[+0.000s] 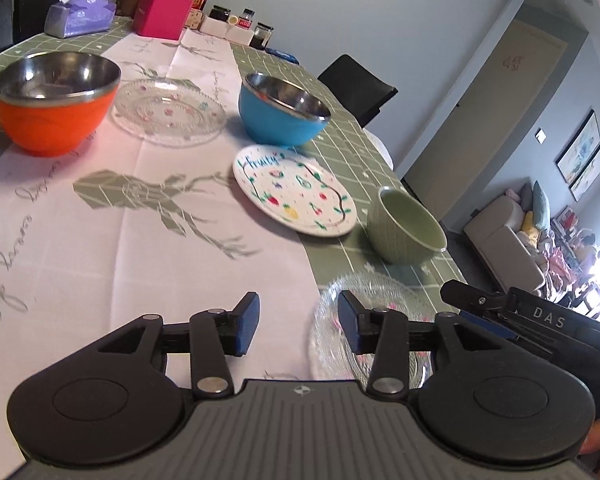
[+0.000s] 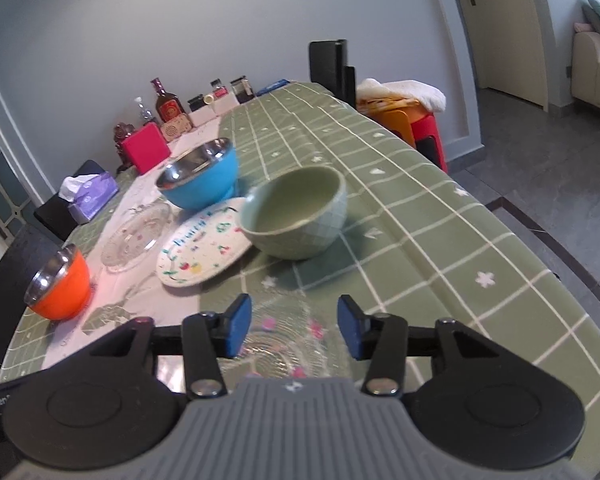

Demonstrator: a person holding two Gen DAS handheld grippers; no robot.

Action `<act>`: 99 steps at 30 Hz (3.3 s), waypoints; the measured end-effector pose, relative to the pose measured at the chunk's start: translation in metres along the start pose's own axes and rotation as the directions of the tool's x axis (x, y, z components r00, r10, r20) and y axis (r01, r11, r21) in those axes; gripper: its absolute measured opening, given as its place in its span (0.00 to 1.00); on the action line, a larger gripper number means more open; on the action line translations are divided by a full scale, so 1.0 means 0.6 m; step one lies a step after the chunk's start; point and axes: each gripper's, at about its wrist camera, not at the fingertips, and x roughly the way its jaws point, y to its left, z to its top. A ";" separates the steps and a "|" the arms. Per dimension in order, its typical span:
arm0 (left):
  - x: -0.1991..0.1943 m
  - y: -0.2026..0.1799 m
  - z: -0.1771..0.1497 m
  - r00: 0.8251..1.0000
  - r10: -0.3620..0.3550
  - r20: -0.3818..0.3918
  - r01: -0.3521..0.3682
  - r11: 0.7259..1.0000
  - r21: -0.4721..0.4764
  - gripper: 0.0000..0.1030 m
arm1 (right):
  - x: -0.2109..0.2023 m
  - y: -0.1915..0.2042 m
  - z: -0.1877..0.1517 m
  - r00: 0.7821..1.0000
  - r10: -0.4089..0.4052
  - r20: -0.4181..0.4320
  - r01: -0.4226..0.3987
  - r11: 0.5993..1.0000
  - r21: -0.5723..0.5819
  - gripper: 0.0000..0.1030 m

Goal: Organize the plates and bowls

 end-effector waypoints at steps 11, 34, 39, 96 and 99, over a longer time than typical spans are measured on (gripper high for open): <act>0.012 0.033 0.082 1.000 0.004 0.023 -0.005 1.000 0.005 0.58 | 0.060 0.078 0.026 0.999 0.029 -0.043 -0.027 0.999 0.028 0.61; 0.160 0.091 0.176 0.999 -0.014 -0.046 0.015 1.000 0.009 0.59 | 0.193 0.081 0.042 0.993 -0.066 -0.101 0.078 0.989 0.124 0.61; 0.191 0.099 0.179 0.998 -0.025 -0.057 0.025 1.000 -0.002 0.59 | 0.200 0.081 0.046 0.995 -0.053 -0.088 0.065 0.987 0.145 0.60; 0.126 0.131 0.134 0.993 0.116 0.023 -0.115 0.993 -0.042 0.26 | 0.215 0.109 0.031 0.992 0.048 -0.118 -0.038 0.996 0.084 0.10; 0.113 0.130 0.133 0.992 0.121 0.039 -0.119 0.991 -0.055 0.26 | 0.204 0.117 0.033 0.993 0.059 -0.105 -0.051 0.996 0.072 0.10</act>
